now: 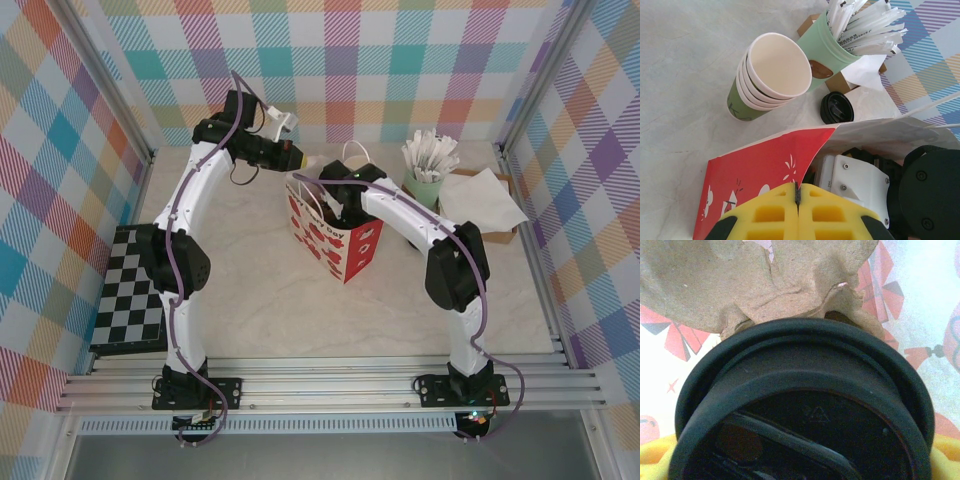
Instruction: Pack the takeout coffee
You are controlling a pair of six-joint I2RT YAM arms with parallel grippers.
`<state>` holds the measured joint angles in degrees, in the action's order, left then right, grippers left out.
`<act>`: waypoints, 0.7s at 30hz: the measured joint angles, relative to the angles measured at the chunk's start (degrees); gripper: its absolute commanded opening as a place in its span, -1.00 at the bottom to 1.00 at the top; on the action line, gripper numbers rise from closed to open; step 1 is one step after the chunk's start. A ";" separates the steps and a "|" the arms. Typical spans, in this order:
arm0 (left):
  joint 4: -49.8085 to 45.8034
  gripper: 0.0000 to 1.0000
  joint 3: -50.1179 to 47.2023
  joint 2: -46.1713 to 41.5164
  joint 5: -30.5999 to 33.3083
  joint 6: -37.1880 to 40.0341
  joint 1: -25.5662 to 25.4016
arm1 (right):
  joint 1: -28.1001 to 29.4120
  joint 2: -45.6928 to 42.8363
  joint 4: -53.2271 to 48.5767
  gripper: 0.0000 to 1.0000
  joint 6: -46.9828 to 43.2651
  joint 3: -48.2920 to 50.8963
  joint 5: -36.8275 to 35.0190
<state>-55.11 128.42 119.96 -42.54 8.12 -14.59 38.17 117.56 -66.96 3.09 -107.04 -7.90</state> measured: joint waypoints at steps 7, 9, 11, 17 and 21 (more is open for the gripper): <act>0.15 -1.00 0.00 0.00 0.00 0.00 0.00 | 0.00 -1.31 2.08 0.11 0.02 2.16 0.00; 0.17 -1.00 0.00 0.00 -0.02 0.00 0.00 | 0.00 -1.60 2.60 0.11 0.02 2.69 0.02; 0.17 -1.00 0.00 0.00 -0.02 0.00 0.00 | 0.02 -1.79 3.10 0.11 0.00 3.10 0.02; 0.17 -1.00 0.00 0.00 -0.02 -0.04 0.00 | 0.02 -2.64 4.87 0.11 0.02 4.79 0.02; 0.17 -1.00 0.00 0.00 -0.02 -0.48 0.00 | 0.02 -3.19 6.36 0.10 0.02 5.95 0.00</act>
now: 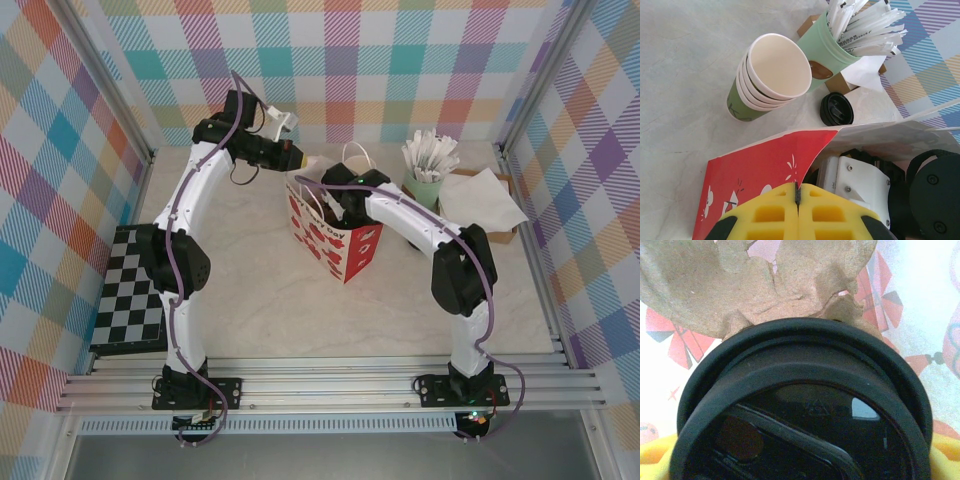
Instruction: Pack the takeout coffee
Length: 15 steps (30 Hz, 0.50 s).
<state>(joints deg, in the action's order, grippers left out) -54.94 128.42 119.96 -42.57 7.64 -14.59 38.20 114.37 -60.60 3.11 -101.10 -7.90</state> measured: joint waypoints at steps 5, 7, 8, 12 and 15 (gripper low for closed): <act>0.02 -1.00 0.00 0.02 0.00 -0.63 0.00 | 0.00 -1.07 2.40 0.10 -0.09 2.25 0.00; 0.02 -1.00 0.00 0.00 0.00 -0.79 0.00 | 0.00 -1.36 3.21 0.09 -0.24 3.04 0.00; 0.02 -1.00 0.00 0.00 0.02 -0.81 0.00 | 0.00 -1.44 3.63 0.09 -0.31 3.30 0.00; 0.02 -1.00 0.00 0.00 0.02 -0.81 0.00 | 0.00 -1.38 4.09 0.09 -0.46 3.50 -0.02; 0.02 -1.00 0.00 0.02 0.02 -0.83 0.00 | 0.00 -1.18 3.98 0.09 -0.46 3.23 0.00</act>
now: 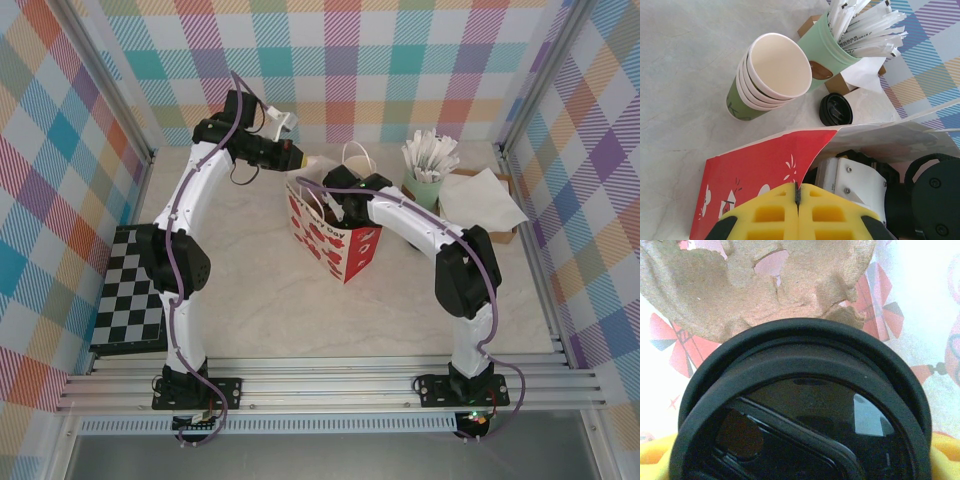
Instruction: Pack the takeout coffee
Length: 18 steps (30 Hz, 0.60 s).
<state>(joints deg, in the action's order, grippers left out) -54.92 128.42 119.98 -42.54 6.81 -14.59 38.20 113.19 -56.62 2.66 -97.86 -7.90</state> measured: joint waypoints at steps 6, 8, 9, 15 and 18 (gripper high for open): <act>0.76 -1.00 0.00 0.37 0.00 -0.02 0.00 | 0.00 1.18 -0.85 0.09 0.02 -1.22 -0.02; 1.01 -1.00 -0.02 0.50 0.02 -0.02 0.00 | -0.02 1.49 -1.05 0.09 0.02 -1.36 -0.02; 1.05 -1.00 -0.02 0.50 0.00 -0.02 0.00 | -0.02 1.46 -1.05 0.09 0.02 -1.36 -0.02; 1.49 -1.00 -0.31 0.50 -0.04 -0.28 0.04 | 0.00 1.42 -1.31 0.08 -0.11 -1.53 -0.02; 1.86 -1.00 -0.39 0.50 -0.28 -0.94 0.09 | 0.00 1.42 -1.40 0.09 -0.13 -1.60 -0.02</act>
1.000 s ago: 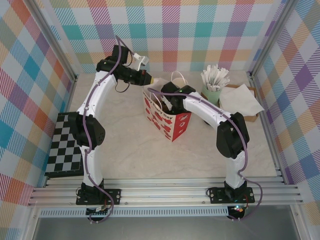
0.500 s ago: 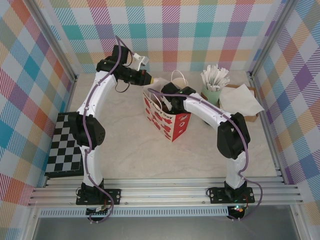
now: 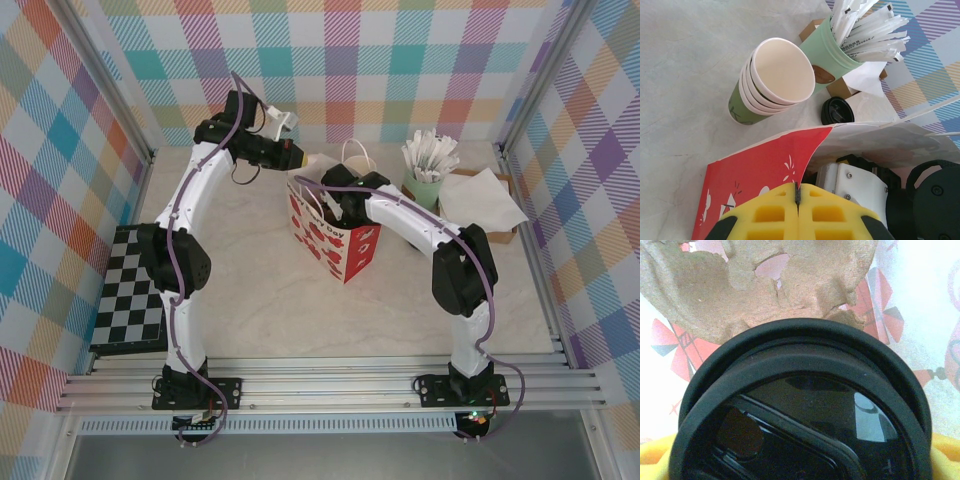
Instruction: Pack the takeout coffee
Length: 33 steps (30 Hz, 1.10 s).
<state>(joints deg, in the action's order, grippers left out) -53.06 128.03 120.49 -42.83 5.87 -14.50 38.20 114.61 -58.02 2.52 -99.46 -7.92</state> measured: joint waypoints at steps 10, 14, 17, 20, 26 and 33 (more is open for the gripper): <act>0.55 -1.00 -0.04 0.17 -1.09 -1.88 0.35 | -0.02 0.13 -0.09 0.08 0.00 0.46 0.00; 0.72 -1.00 -0.07 0.33 -1.27 -2.03 0.39 | -0.02 0.37 -0.09 0.08 0.00 0.44 0.00; 0.72 -1.00 -0.07 0.33 -1.27 -2.03 0.39 | -0.02 0.48 -0.09 0.08 -0.02 0.46 0.00; 0.76 -1.00 -0.17 0.33 -1.29 -2.03 0.42 | -0.02 0.63 -0.07 0.08 -0.02 0.48 0.00; 0.98 -1.00 -0.28 0.33 -1.36 -2.03 0.46 | -0.02 0.48 0.22 0.08 0.00 1.03 -0.02; 1.11 -1.00 -0.31 0.33 -2.08 -2.03 0.46 | -0.02 0.04 0.33 0.18 0.26 1.11 0.13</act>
<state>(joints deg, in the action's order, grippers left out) -51.94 127.72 120.81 -44.91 3.84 -14.04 38.17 114.65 -57.69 2.79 -98.35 -7.79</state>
